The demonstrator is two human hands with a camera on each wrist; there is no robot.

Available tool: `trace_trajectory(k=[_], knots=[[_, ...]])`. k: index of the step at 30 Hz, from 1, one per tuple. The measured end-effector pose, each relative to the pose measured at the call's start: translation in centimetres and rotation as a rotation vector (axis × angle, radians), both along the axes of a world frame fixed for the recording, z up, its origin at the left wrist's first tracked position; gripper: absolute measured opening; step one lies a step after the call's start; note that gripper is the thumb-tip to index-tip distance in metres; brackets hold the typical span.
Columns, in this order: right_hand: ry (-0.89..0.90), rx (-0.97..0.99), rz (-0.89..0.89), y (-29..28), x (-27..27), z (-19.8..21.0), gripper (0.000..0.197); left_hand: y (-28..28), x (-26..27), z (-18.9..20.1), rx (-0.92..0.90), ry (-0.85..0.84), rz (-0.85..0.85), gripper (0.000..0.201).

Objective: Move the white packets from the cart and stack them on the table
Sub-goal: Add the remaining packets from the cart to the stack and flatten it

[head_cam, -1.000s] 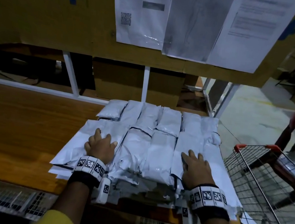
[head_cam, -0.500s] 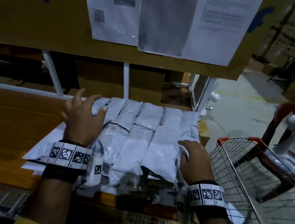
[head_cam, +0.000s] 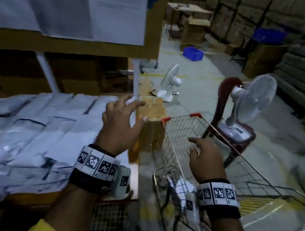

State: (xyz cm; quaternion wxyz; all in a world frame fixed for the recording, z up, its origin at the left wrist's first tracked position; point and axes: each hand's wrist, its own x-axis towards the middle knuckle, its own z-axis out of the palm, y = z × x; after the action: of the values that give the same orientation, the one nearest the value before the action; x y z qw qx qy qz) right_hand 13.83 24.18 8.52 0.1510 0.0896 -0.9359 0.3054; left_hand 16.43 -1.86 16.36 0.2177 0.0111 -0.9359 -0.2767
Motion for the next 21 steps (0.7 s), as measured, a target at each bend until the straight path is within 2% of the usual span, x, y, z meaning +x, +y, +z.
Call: trace_trajectory(k=[4, 6, 8, 11, 16, 21], knots=[[-0.011, -0.049, -0.110, 6.9, -0.4, -1.4, 0.031, 7.9, -4.3, -0.9, -0.004, -0.057, -0.135, 0.039], [-0.035, -0.076, -0.162, 9.1, -0.9, -2.6, 0.032, 11.0, -6.5, -1.5, -0.036, -0.104, -0.219, 0.045], [-0.086, -0.083, -0.219, 10.8, -1.6, -4.0, 0.031, 13.6, -9.1, -2.4, -0.076, -0.185, -0.303, 0.050], [-0.155, -0.098, -0.305, 12.7, -3.2, -5.7, 0.030, 17.3, -14.3, -4.8, -0.195, -0.325, -0.393, 0.045], [-0.249, -0.053, -0.419, 15.1, -6.6, -9.0, 0.031, 23.5, -23.0, -13.1, -0.336, -0.578, -0.543, 0.069], [-0.373, 0.008, -0.470, 17.5, -10.0, -13.5, 0.032, 29.6, -27.9, -25.2, -0.415, -0.929, -0.691, 0.053]])
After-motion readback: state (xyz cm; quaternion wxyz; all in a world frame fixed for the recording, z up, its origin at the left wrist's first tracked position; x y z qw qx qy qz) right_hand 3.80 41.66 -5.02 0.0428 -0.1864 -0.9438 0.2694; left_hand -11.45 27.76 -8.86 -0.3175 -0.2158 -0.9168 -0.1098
